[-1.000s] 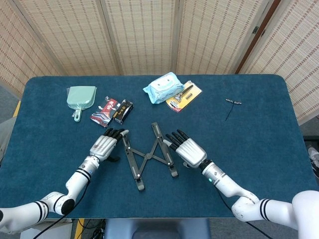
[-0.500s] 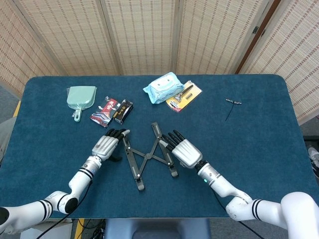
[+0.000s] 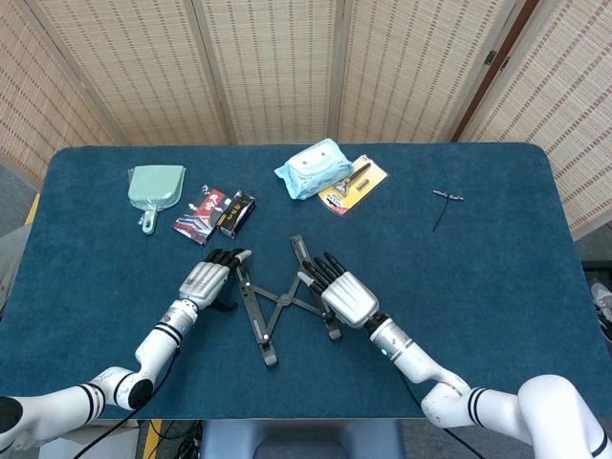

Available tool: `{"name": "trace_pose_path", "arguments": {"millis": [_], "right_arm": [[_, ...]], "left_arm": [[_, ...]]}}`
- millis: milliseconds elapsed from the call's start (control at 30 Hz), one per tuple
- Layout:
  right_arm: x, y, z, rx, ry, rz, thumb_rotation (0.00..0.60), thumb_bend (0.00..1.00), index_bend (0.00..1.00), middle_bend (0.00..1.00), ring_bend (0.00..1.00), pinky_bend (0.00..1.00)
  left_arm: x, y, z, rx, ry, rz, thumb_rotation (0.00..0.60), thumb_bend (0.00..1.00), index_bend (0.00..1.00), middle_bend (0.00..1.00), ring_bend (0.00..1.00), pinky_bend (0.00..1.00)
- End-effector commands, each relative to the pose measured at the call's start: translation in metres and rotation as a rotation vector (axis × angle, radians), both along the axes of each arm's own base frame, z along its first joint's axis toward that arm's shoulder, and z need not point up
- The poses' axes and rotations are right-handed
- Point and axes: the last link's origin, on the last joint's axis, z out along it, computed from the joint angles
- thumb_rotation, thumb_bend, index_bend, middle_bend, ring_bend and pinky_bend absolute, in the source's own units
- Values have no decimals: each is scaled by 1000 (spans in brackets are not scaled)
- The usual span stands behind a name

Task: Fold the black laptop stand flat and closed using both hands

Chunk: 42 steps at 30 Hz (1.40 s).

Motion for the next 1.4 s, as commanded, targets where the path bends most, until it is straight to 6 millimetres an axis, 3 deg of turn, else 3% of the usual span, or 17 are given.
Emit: {"name": "trace_pose_path", "arguments": {"millis": [33,1400], "right_arm": [[1,1,-2,-4,-5,5,600,11,0,0,0,0],[22,5,-32,-64,-103,65,600,13,0,0,0,0]], "left_arm": [[0,1,-1,-2,0,2,600,213,10,65,87,0],[16,-6,-11,-67,-55,7,600,213,0,57,87,0]]}}
